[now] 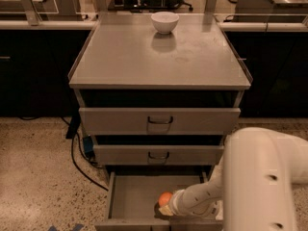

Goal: Place orange into bottom drawer

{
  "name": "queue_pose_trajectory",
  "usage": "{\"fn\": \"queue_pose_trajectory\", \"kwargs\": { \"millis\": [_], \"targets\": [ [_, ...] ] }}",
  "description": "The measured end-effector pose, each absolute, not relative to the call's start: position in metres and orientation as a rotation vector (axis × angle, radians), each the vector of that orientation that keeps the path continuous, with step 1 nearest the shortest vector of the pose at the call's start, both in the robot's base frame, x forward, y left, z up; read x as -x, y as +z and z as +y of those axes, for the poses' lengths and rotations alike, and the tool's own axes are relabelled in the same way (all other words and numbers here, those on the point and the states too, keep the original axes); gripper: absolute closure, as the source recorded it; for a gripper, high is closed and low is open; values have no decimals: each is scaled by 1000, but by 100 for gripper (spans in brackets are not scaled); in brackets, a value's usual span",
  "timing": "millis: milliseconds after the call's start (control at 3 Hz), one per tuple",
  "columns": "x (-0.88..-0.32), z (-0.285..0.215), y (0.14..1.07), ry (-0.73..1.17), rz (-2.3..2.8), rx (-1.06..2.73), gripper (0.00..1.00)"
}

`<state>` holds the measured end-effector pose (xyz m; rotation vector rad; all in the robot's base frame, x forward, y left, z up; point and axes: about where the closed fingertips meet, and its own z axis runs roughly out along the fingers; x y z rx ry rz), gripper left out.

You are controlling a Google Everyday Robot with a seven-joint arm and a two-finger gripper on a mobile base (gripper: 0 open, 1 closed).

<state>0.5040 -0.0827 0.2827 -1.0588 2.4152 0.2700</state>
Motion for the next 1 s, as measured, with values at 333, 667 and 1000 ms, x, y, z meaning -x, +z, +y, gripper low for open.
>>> {"fn": "queue_pose_trajectory", "kwargs": {
  "millis": [333, 667, 1000],
  "targets": [
    [-564, -66, 235, 243, 2429, 932, 100],
    [-577, -66, 244, 227, 2405, 927, 100],
    [-577, -66, 244, 227, 2405, 927, 100]
  ]
}}
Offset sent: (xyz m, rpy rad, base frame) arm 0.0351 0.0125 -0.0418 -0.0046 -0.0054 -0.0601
